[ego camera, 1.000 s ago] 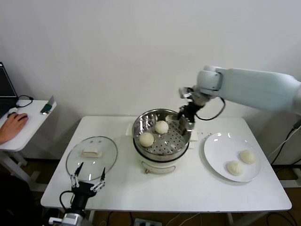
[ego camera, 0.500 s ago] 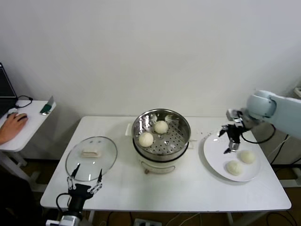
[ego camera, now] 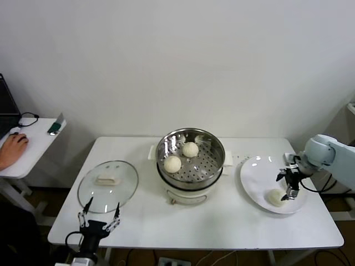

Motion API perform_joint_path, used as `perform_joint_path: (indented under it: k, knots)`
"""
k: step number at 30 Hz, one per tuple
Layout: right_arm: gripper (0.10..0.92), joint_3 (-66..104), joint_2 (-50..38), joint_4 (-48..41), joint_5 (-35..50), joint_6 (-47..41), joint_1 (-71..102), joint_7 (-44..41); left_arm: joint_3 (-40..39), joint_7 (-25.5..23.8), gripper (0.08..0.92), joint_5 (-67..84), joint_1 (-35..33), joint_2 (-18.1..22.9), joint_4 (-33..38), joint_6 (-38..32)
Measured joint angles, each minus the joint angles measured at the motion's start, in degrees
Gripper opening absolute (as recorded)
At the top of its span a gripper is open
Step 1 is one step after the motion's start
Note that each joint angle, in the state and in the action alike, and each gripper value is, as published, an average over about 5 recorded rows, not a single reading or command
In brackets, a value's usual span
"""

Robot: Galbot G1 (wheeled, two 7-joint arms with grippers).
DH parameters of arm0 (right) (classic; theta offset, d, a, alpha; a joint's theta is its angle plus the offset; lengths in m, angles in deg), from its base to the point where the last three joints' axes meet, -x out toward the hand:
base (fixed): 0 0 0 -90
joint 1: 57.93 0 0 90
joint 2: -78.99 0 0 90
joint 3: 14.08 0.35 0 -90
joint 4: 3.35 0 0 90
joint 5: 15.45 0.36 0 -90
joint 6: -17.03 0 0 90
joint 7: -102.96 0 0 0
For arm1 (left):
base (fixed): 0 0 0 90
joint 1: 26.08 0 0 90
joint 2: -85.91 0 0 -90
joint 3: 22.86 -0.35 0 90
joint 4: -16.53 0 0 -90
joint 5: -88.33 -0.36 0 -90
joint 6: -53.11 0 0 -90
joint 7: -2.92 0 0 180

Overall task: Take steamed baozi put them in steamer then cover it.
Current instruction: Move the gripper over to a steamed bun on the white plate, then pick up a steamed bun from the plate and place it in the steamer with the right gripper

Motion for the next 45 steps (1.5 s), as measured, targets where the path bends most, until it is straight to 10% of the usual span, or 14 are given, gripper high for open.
perform_joint_path:
  k: [32, 45]
  knots:
    - [0.684, 3.82, 5.26, -6.99, -3.46, 2.15, 4.74, -0.95, 0.12, 0.10, 0.823, -0.30, -0.67, 0.56, -1.58, -0.78]
    - [0.687, -11.56, 10.07, -2.26, -8.30, 17.76, -16.86, -4.16, -0.66, 0.08, 0.823, -0.89, -0.52, 0.65, -1.18, -0.65]
